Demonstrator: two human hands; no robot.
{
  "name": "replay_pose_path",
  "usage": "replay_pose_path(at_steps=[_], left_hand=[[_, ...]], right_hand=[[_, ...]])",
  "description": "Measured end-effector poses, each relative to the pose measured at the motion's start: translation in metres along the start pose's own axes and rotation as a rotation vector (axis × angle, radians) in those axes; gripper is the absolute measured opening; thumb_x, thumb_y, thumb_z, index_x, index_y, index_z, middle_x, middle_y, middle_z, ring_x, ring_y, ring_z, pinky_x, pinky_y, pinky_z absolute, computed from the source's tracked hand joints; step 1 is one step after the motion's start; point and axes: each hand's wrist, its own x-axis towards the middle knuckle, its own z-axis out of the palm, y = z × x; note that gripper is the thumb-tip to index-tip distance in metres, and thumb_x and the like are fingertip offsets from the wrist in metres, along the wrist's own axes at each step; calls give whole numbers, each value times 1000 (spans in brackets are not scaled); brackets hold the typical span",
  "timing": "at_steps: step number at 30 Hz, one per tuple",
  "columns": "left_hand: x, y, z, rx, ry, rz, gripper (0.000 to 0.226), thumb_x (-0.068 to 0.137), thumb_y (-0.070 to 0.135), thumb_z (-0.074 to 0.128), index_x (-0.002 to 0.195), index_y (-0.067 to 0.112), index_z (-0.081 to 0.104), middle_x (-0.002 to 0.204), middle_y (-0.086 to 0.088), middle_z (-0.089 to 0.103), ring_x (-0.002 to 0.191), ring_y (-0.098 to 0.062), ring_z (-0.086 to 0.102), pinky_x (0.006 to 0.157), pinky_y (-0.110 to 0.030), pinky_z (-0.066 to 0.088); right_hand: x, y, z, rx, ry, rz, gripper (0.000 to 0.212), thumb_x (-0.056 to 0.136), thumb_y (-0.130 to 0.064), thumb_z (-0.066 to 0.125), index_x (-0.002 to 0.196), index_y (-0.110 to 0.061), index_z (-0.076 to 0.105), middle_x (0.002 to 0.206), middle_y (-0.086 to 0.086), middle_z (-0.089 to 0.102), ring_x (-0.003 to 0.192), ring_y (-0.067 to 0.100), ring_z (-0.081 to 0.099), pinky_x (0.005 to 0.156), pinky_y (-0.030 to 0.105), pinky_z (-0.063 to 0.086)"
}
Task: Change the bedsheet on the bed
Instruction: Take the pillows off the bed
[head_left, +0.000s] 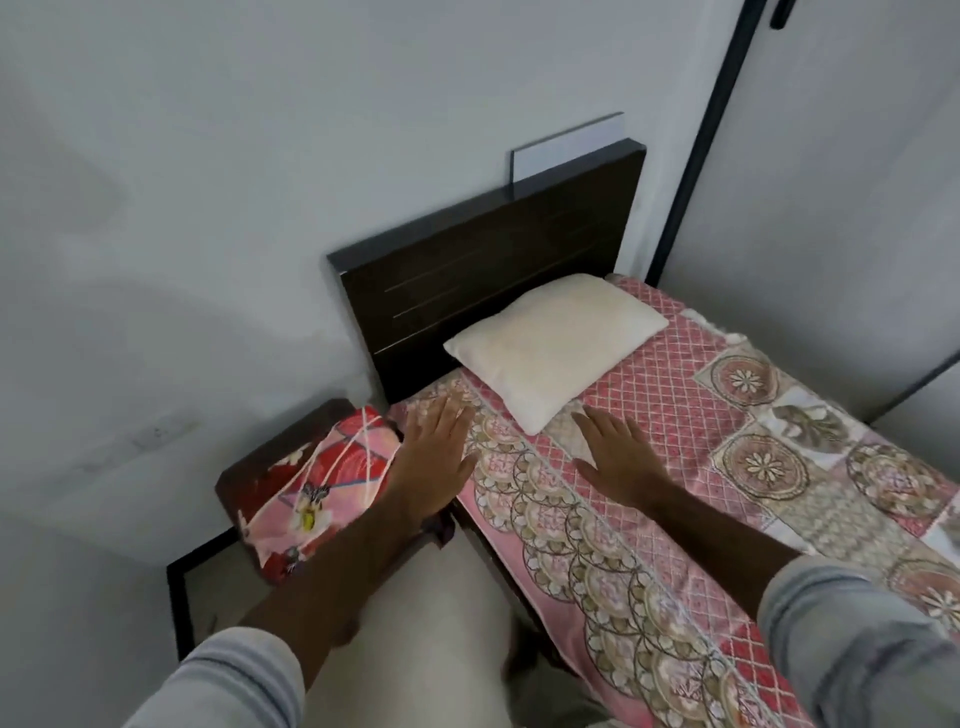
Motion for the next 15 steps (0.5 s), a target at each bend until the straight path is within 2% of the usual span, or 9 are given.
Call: replay_pose_path(at_steps=[3,8,12,15], left_hand=[[57,-20,19,-18,-45,32,63,103,46,46,156,14,34,165,-15,25,155,-35,14,123,-61,11],[163,-51,52,37,-172,104,64,105,47,38,160,19,22,170,-12,5,157,-31,-2,124,-56,-1],[271,-73,81,79,-228,201,65,104,45,39,161,17,22,170,-11,-2,157,-32,-3,123,-56,-1],[346,-82,97,91,-279,212,65,104,44,40,161,16,22,170,-12,-2,156,-35,-3,123,-58,3]], right_hand=[[53,19,16,36,-42,61,73,100,-44,49,157,-15,16,165,10,14,152,30,16,122,54,13],[144,60,51,120,-126,185,73,99,-46,50,156,-15,17,166,10,14,152,30,14,122,52,10],[207,98,80,201,-192,304,72,98,-47,50,155,-15,19,165,10,17,151,30,16,122,54,14],[248,126,98,256,-204,397,72,96,-48,52,153,-14,23,161,10,25,148,30,26,120,52,24]])
